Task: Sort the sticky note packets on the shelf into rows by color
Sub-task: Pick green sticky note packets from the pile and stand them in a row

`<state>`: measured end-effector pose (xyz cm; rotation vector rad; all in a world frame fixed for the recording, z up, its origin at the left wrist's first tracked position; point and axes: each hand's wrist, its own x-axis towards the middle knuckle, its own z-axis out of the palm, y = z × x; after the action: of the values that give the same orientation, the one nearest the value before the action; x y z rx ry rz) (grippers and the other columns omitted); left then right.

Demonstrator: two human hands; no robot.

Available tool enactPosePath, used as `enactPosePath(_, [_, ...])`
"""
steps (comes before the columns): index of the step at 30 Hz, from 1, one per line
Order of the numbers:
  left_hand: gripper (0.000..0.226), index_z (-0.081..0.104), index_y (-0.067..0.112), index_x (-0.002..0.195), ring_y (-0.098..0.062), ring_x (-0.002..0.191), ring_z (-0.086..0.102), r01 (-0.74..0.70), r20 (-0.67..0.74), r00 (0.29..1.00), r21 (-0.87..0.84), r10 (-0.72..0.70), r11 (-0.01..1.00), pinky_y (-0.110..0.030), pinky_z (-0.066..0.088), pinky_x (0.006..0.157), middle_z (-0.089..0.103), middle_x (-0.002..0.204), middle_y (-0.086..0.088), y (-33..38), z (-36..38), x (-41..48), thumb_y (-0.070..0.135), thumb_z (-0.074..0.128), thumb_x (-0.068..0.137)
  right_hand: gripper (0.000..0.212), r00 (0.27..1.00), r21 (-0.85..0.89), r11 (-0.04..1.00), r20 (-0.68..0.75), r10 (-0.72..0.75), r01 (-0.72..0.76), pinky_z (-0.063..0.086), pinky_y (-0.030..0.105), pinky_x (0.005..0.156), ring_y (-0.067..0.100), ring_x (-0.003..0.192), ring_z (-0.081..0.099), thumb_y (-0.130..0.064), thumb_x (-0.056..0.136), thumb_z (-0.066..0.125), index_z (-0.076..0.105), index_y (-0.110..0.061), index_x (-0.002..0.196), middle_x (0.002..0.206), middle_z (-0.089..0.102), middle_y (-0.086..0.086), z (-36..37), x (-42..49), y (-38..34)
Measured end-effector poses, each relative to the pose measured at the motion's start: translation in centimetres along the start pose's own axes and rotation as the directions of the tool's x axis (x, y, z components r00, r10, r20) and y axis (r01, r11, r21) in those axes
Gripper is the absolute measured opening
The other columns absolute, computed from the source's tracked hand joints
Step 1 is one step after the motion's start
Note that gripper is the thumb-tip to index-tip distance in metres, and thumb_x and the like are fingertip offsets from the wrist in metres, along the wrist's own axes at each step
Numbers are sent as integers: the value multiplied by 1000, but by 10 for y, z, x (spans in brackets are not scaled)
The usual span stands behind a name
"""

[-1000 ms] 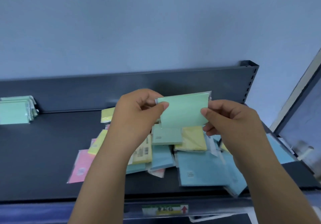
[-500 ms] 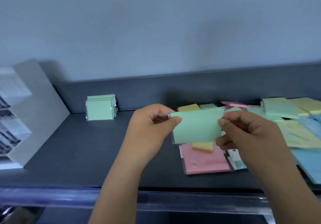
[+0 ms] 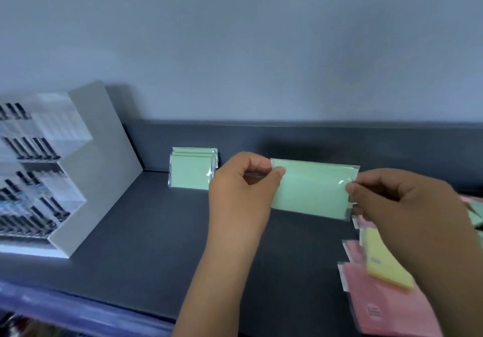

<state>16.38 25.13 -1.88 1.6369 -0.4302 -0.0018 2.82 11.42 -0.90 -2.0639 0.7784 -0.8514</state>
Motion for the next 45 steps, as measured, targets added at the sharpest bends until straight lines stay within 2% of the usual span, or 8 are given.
enactPosePath(2, [14,73,24,79,1,74,67,9,2,1000,20,-9,1000,-13,52,68,73,80,16,-5,-7,10,14,79,86,13,998,-166,984,7,-66,66,43,22,66,3,72,63,-28,89,73,75,-31,77,70,70,-19,13,4,-6])
enactPosePath(7, [15,74,24,81,0,70,65,7,32,999,57,-9,998,-14,48,65,73,79,15,-14,-37,35,10,73,87,17,993,-347,932,-5,-114,106,37,24,60,3,67,56,-28,89,73,73,-31,72,68,63,-23,49,12,-27])
enactPosePath(15, [19,75,29,83,3,67,60,-39,-67,997,30,41,999,-11,44,61,70,84,18,-45,-118,83,12,69,89,7,993,-107,990,62,101,-94,60,41,70,20,67,71,-23,85,73,77,-25,79,65,72,-5,146,7,-82])
enactPosePath(19, [14,74,29,102,-1,89,65,30,-17,999,118,-29,993,-26,55,81,71,99,13,-66,-155,106,23,65,94,6,960,-131,969,163,227,-207,57,34,65,12,70,70,-24,84,74,76,-19,84,74,74,-10,203,3,-116])
enactPosePath(23, [14,70,27,92,-13,87,65,83,96,989,274,-113,958,-43,57,80,69,95,9,-80,-172,125,33,57,91,9,936,-176,951,202,287,-254,52,30,58,11,67,66,-23,81,76,73,-17,86,77,73,-5,243,6,-132])
enactPosePath(26, [28,70,29,100,-18,92,63,101,132,979,334,-152,937,-43,56,82,69,99,11,-81,-177,130,38,50,83,16,916,-183,941,235,324,-285,33,18,43,7,52,50,-20,84,74,63,-19,73,62,58,-8,258,9,-137])
enactPosePath(35, [33,59,29,122,-14,100,62,174,255,932,306,-257,936,-34,49,80,63,117,10,-91,-174,137,34,60,89,24,930,-272,916,134,341,-296,30,24,44,12,51,43,-15,82,67,52,-16,64,55,49,-6,284,26,-134])
enactPosePath(45, [29,51,32,111,-18,101,58,128,245,944,344,-221,930,-40,53,87,53,113,9,-81,-176,142,35,61,84,15,920,-248,915,152,360,-317,45,30,61,20,74,66,-26,83,66,68,-13,90,81,70,4,281,33,-118])
